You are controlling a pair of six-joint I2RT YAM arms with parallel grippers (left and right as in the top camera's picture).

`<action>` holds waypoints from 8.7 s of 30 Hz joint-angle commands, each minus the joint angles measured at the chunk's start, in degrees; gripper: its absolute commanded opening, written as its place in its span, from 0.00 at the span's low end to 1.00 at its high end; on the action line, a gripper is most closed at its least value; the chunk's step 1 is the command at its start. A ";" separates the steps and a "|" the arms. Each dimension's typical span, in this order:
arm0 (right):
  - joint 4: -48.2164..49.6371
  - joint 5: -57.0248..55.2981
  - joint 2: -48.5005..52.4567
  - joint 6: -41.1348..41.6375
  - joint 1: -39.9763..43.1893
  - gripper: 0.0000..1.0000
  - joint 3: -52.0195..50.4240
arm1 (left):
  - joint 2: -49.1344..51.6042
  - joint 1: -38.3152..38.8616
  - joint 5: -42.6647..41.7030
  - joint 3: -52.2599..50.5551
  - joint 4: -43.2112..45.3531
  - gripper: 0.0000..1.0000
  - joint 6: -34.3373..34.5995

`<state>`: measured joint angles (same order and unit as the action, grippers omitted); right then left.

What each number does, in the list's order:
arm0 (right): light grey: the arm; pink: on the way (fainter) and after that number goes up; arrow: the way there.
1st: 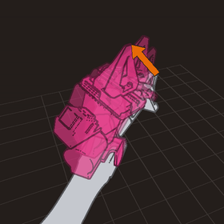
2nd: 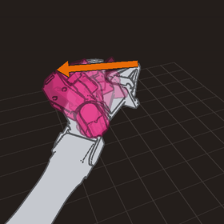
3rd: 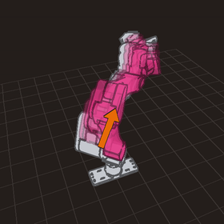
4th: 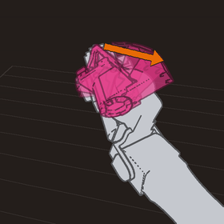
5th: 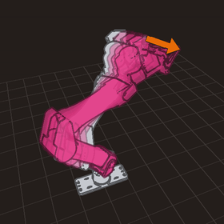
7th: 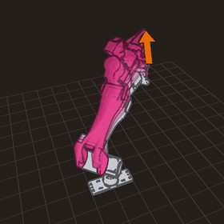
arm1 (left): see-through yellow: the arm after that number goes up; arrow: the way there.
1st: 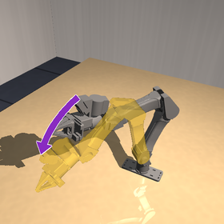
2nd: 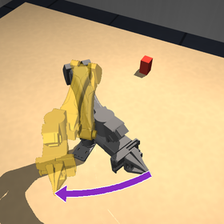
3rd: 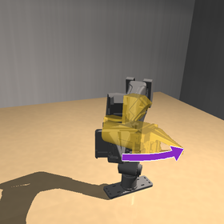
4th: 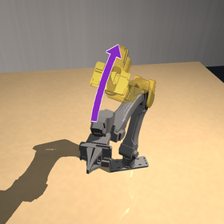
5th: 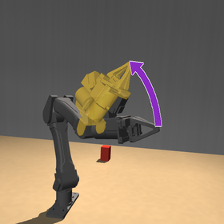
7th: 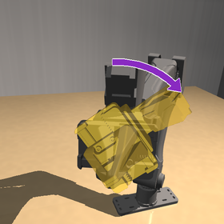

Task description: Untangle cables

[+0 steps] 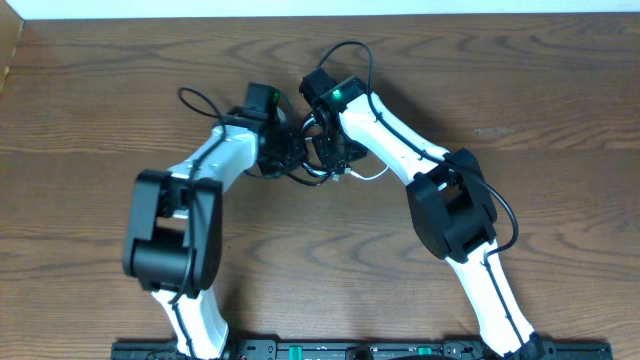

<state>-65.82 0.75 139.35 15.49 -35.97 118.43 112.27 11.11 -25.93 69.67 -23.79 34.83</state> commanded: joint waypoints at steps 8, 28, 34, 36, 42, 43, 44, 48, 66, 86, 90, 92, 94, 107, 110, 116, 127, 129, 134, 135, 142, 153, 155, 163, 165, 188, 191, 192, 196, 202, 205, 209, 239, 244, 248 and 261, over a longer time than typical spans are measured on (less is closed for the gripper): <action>-0.37 -4.83 0.50 -0.33 -0.39 0.34 -1.33 | -15.91 -12.92 -6.95 -0.15 0.98 0.07 -1.84; 1.95 -3.26 0.48 -8.94 0.35 0.37 0.96 | -15.28 -16.17 19.26 -2.82 -8.13 0.07 -13.07; 1.92 -1.79 0.48 -8.98 0.42 0.15 6.05 | -15.15 -16.17 19.58 -2.82 -8.11 0.08 -13.11; 1.92 -1.66 0.48 -8.96 0.46 0.04 7.63 | -15.15 -16.17 19.58 -2.82 -8.09 0.08 -13.14; 2.36 -1.62 0.48 -8.96 0.52 0.01 10.08 | -15.15 -16.17 19.56 -2.82 -8.11 0.08 -13.16; 2.47 -1.62 0.48 -8.96 0.52 0.01 10.10 | -15.13 -16.17 19.56 -2.82 -8.11 0.08 -13.16; 2.60 -1.53 0.48 -8.96 0.52 0.01 10.10 | -15.13 -16.15 19.56 -2.82 -8.11 0.08 -13.16; 3.21 2.97 0.48 -10.29 0.74 0.03 10.10 | -13.97 -16.15 19.52 -2.82 -7.82 0.08 -13.16; 6.91 26.84 0.48 -16.87 1.75 0.43 10.08 | -9.66 -16.13 10.32 -2.82 -4.20 0.09 -18.88; 9.22 26.12 0.50 -16.83 1.79 0.54 9.99 | -9.66 -15.39 7.96 -2.82 -3.43 0.66 -17.40; 10.01 20.98 0.50 -14.29 1.75 0.54 9.90 | -9.64 -13.75 8.00 -2.82 -2.86 0.63 -17.09; 10.08 17.90 0.50 -12.28 1.70 0.53 9.70 | -9.60 -12.83 8.92 -2.82 -2.71 0.62 -16.37; 10.40 16.70 0.50 -10.51 1.70 0.53 9.18 | -9.60 -12.02 11.30 -2.82 -2.73 0.62 -14.73; 19.19 18.21 0.50 -6.99 -0.81 0.54 3.17 | -9.60 -11.30 23.96 -2.82 -4.13 0.63 -9.99; 19.02 18.23 0.50 -6.99 -1.16 0.55 3.15 | -9.60 -11.41 24.09 -2.82 -4.31 0.63 -9.42; 16.39 18.45 0.50 -6.97 -1.27 0.58 3.15 | -9.60 -12.92 24.02 -2.82 -4.66 0.61 -9.03; 11.08 20.00 0.50 -7.02 -3.37 0.26 3.17 | -9.60 -16.33 23.54 -2.82 -6.14 0.39 -6.58; 10.49 20.39 0.07 -8.72 -3.87 0.21 3.32 | -9.60 -16.79 22.21 -2.82 -6.14 0.35 -6.62; 11.87 20.85 -3.10 -13.66 -3.96 0.15 4.96 | -9.60 -16.87 19.93 -2.82 -6.12 0.32 -6.62; 12.79 20.57 -3.41 -14.05 -3.82 0.16 5.18 | -9.60 -16.87 19.93 -2.82 -6.12 0.32 -6.62; 24.46 15.37 -3.52 -15.61 -2.40 0.25 5.20 | -9.60 -16.87 19.93 -2.82 -6.14 0.32 -6.62; 32.39 7.76 1.62 -17.31 -1.18 0.28 5.16 | -9.60 -16.87 19.93 -2.82 -6.12 0.33 -6.62; 32.22 7.74 2.84 -17.33 -1.20 0.29 5.16 | -9.60 -16.87 19.93 -2.82 -6.12 0.33 -6.62; 29.11 9.44 4.92 -17.27 -1.25 0.28 5.16 | -9.60 -16.90 19.93 -2.82 -6.08 0.33 -6.62; 27.67 12.28 4.94 -17.29 -1.33 0.29 5.16 | -9.60 -16.87 19.93 -2.82 -6.10 0.33 -6.62; 28.68 7.32 5.18 -18.95 -2.08 0.28 4.92 | -9.60 -16.87 19.93 -2.82 -6.10 0.33 -6.62; 28.06 7.32 5.20 -18.97 -2.60 0.28 4.76 | -9.60 -16.87 19.93 -2.82 -6.10 0.33 -6.62; 27.67 7.32 5.20 -18.97 -2.80 0.28 4.76 | -9.60 -16.87 19.93 -2.82 -6.10 0.33 -6.62; 26.77 7.30 5.20 -18.99 -3.39 0.29 4.76 | -9.60 -16.87 19.93 -2.82 -6.08 0.33 -6.60; 27.08 7.30 5.20 -18.99 -3.45 0.27 4.76 | -9.60 -16.87 19.96 -2.82 -6.10 0.33 -6.62; 27.06 7.30 5.20 -18.99 -3.45 0.27 4.76 | -9.60 -16.87 19.96 -2.82 -6.08 0.32 -6.62; 27.08 7.23 5.20 -19.02 -3.45 0.36 4.76 | -9.60 -16.90 19.98 -2.82 -6.03 0.33 -6.62; 29.68 5.79 5.20 -20.92 -3.30 0.99 4.76 | -9.60 -16.79 19.93 -2.82 -6.10 0.12 -6.60; 29.62 5.79 5.20 -20.92 -3.30 0.99 4.76 | -9.60 -16.79 19.93 -2.82 -6.10 0.13 -6.60; 29.62 5.79 5.20 -20.92 -3.30 0.99 4.76 | -9.60 -16.79 19.96 -2.82 -6.10 0.12 -6.60; 29.64 5.79 5.22 -20.92 -3.30 0.99 4.76 | -9.60 -16.79 19.93 -2.82 -6.10 0.13 -6.60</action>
<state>-36.23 6.72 144.42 -5.04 -38.98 122.85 102.04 -5.63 -5.91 67.09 -29.74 28.34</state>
